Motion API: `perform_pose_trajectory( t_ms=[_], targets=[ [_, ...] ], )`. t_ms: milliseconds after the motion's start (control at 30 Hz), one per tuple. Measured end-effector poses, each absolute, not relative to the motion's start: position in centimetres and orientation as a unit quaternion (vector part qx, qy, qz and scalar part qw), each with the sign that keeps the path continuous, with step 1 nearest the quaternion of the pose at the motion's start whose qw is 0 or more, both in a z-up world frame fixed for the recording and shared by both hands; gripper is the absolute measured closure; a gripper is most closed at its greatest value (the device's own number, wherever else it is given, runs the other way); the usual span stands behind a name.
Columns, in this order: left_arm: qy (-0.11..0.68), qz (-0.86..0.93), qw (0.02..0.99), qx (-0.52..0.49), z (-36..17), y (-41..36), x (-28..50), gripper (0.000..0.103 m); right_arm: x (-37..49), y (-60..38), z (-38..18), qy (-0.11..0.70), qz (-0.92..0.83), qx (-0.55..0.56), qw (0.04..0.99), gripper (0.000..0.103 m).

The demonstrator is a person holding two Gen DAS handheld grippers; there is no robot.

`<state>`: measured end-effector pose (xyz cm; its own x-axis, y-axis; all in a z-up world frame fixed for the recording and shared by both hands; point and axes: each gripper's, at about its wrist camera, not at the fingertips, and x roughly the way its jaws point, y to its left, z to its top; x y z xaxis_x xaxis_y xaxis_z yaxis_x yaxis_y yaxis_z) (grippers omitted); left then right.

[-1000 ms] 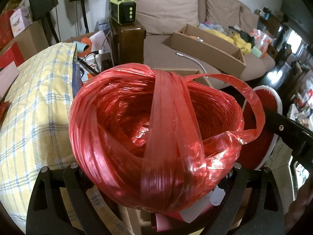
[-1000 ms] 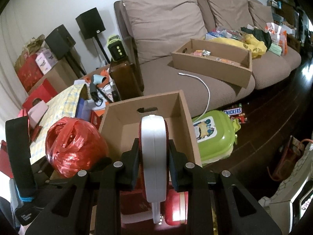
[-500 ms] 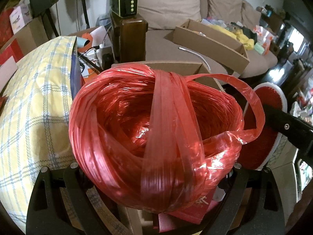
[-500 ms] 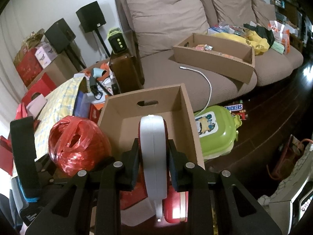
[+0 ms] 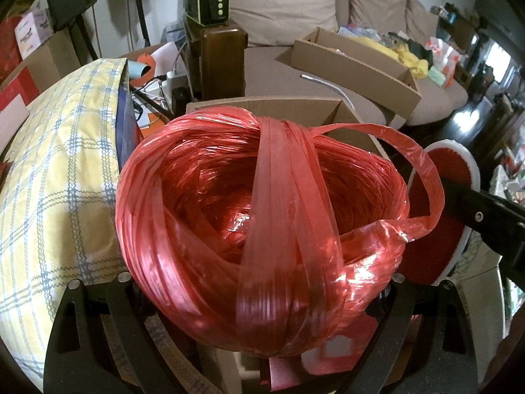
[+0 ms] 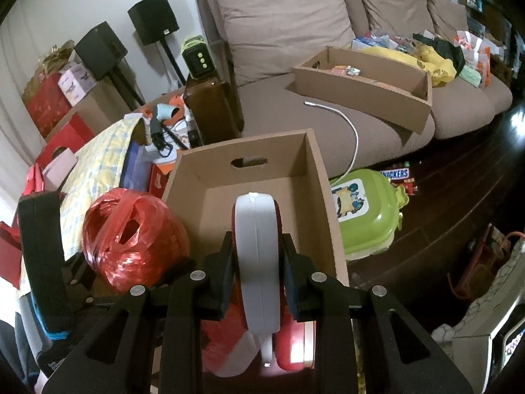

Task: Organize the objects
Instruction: 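Lower the right gripper's lint brush into the box while the left gripper lowers the raffia ball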

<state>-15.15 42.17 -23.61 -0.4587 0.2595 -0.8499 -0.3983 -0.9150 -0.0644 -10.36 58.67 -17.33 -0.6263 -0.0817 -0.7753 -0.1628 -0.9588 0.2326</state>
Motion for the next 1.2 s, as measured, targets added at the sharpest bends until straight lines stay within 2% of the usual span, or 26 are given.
perform_pose_trajectory(
  t_ms=[1200],
  targets=[
    [0.072,0.85,0.206,-0.48,-23.6,42.6,-14.6,0.01,-10.8,58.5,-19.1,0.143,0.872,-0.467,0.018,0.077]
  ],
)
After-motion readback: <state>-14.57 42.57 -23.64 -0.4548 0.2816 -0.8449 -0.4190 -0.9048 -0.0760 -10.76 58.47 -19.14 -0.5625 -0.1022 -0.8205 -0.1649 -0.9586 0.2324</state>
